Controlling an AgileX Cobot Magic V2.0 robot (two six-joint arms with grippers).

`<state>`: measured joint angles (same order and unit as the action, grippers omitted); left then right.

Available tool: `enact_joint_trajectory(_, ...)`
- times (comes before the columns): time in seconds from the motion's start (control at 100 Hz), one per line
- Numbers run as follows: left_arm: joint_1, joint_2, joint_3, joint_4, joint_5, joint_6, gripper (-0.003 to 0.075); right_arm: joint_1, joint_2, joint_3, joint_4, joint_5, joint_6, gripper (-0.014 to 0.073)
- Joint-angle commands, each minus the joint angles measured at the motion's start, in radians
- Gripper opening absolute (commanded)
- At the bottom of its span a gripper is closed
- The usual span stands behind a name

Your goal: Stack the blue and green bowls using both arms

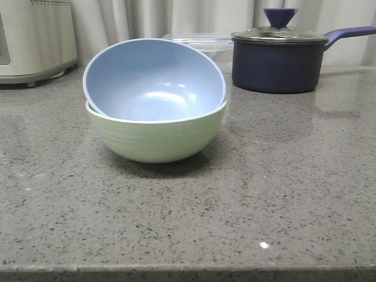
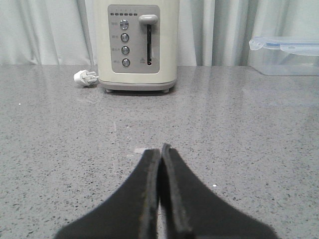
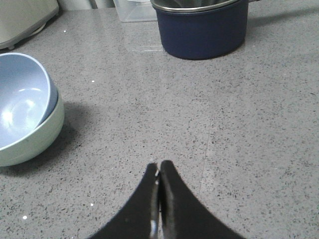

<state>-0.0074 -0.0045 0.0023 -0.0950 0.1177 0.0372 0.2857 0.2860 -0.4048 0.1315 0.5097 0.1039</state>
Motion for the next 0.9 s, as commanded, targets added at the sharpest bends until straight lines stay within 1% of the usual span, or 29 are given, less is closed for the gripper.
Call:
enact_joint_trajectory(0.0,0.002,-0.034,0.041,-0.002,-0.078,-0.008,-0.0020,-0.008,0.008,-0.025,-0.008,-0.074,-0.006,-0.0068)
enact_joint_trajectory(0.6,0.002,-0.034,0.041,-0.002,-0.078,-0.008,-0.0020,-0.015,-0.011,-0.023,-0.008,-0.074,-0.006,-0.0068)
enact_joint_trajectory(0.74,0.002,-0.034,0.041,-0.002,-0.078,-0.008,-0.0020,-0.067,-0.031,0.015,-0.008,-0.092,-0.006,-0.0068)
enact_joint_trajectory(0.89,0.002,-0.034,0.041,-0.002,-0.078,-0.008,-0.0020,-0.173,-0.038,0.069,-0.008,-0.134,-0.006,-0.0068)
